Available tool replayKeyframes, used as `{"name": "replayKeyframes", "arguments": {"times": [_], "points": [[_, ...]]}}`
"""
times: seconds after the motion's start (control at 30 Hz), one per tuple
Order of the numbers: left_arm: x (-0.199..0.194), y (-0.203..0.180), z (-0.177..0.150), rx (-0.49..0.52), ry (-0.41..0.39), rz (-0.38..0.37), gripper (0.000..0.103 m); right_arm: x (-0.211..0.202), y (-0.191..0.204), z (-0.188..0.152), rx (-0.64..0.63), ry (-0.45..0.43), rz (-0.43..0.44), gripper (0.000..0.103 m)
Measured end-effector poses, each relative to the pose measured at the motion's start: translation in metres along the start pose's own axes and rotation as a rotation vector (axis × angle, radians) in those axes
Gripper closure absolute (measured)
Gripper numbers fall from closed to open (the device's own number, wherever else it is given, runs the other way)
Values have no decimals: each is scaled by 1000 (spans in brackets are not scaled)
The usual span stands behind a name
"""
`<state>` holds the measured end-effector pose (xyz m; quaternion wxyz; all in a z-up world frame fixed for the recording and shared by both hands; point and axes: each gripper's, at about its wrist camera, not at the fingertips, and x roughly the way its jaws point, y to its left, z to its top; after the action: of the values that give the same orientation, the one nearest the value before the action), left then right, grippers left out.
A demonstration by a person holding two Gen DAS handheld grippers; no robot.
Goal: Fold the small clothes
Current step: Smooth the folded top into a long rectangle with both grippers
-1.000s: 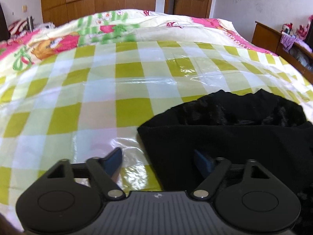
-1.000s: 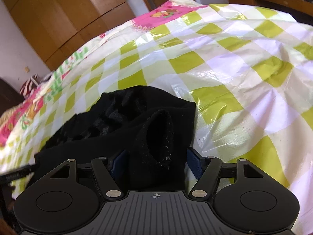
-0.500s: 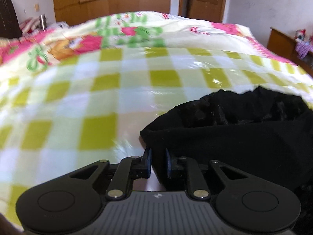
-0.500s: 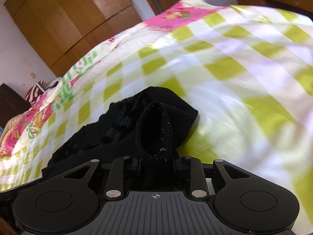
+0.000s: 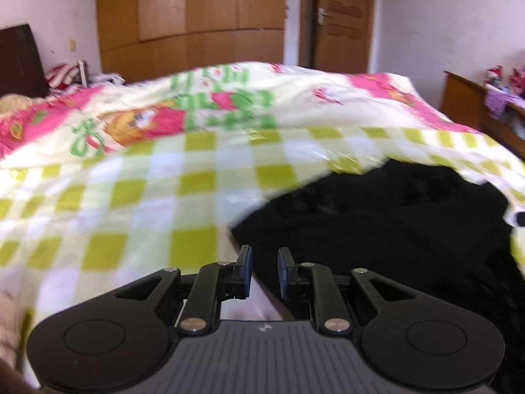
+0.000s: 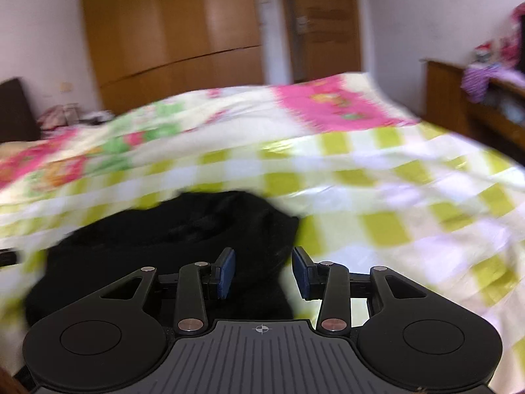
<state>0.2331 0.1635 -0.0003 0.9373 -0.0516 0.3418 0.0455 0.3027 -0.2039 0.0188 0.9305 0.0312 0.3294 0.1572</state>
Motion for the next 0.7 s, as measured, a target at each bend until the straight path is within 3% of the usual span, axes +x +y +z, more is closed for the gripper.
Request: {"name": "replayKeyframes", "arguments": {"times": [0.1,0.2,0.33,0.47,0.7], "points": [[-16,-13,-24,-1,82,-69,72,0,10,-20,-42,117,72,66],[-33,-25,-55,74,152,-72,71,-19,8,-45,-75,184,88,66],[-39,-25,-94,79,289,-64,71,-41,-7,-75,-73,301,34,66],[-67,-27,-108,72,288,-64,71,-70,-16,-89,-59,348,23,66],[-102,-31,-123,35,304,-114,68,-104,-26,-111,70,448,103,66]]}}
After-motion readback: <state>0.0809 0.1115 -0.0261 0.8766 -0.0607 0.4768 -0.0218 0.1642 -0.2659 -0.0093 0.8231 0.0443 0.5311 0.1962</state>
